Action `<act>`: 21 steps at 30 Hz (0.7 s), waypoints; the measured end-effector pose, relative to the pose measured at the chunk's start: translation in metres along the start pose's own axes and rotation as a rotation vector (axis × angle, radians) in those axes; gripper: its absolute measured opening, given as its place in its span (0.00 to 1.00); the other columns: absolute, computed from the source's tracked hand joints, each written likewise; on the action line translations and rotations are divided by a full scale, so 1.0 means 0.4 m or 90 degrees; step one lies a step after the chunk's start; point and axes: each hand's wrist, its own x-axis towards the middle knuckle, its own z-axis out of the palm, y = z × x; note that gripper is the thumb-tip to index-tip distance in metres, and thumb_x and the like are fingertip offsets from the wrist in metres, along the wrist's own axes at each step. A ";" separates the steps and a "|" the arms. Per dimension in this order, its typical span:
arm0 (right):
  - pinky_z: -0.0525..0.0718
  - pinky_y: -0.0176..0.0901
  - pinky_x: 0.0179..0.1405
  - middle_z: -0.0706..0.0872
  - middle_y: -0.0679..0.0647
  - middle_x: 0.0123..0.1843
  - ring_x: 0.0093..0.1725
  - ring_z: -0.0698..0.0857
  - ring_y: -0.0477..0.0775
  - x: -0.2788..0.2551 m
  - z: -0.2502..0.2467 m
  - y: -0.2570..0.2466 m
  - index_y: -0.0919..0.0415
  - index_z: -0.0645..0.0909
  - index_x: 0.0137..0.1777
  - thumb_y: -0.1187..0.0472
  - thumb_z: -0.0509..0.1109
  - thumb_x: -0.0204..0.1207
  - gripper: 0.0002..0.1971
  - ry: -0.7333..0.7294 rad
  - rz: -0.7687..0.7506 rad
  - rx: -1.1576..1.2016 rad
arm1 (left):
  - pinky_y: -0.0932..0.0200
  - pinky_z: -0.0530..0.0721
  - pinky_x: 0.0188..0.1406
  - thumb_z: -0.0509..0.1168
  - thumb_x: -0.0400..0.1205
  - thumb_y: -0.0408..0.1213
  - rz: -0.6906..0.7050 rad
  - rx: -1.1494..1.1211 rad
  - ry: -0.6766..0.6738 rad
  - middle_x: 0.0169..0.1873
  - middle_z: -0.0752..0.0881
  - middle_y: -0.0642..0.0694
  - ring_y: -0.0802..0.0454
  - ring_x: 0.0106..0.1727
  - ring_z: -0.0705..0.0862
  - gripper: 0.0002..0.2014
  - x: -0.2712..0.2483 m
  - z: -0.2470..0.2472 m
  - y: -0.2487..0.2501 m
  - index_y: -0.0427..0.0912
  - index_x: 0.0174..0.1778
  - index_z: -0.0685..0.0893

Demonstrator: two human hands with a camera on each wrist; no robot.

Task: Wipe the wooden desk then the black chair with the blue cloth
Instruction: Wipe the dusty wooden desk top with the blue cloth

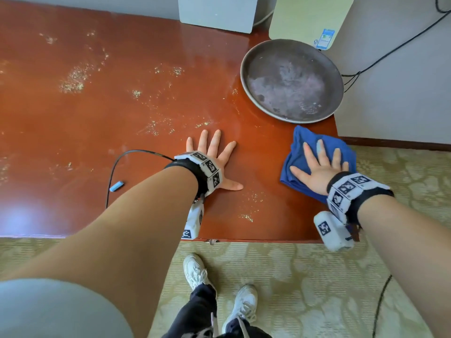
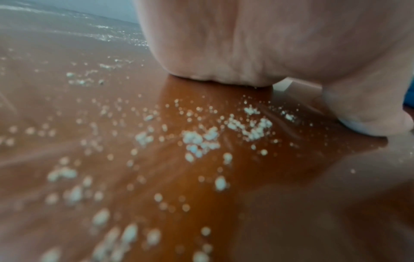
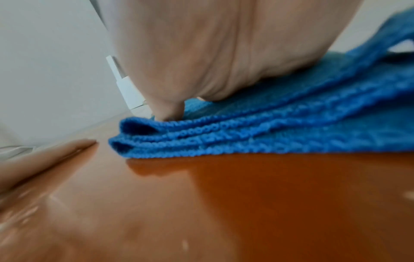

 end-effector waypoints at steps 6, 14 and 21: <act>0.43 0.70 0.77 0.24 0.47 0.81 0.80 0.33 0.71 -0.038 0.014 -0.079 0.40 0.29 0.79 0.33 0.44 0.79 0.36 -0.009 -0.085 -0.066 | 0.29 0.34 0.75 0.55 0.66 0.79 -0.002 0.000 0.016 0.79 0.26 0.47 0.38 0.80 0.28 0.55 0.005 0.003 0.000 0.61 0.79 0.30; 0.38 0.64 0.79 0.27 0.44 0.82 0.81 0.32 0.63 0.023 -0.026 -0.040 0.38 0.31 0.80 0.29 0.47 0.76 0.38 0.005 -0.101 -0.021 | 0.30 0.35 0.76 0.56 0.66 0.78 -0.013 0.003 0.012 0.79 0.27 0.47 0.38 0.80 0.29 0.56 0.001 0.001 0.005 0.61 0.79 0.30; 0.37 0.56 0.80 0.27 0.51 0.82 0.81 0.33 0.64 -0.057 0.075 0.115 0.45 0.31 0.81 0.32 0.44 0.78 0.38 0.016 -0.001 0.032 | 0.31 0.35 0.76 0.56 0.67 0.78 -0.028 0.015 0.007 0.79 0.26 0.47 0.39 0.80 0.28 0.56 0.000 -0.002 0.010 0.60 0.79 0.29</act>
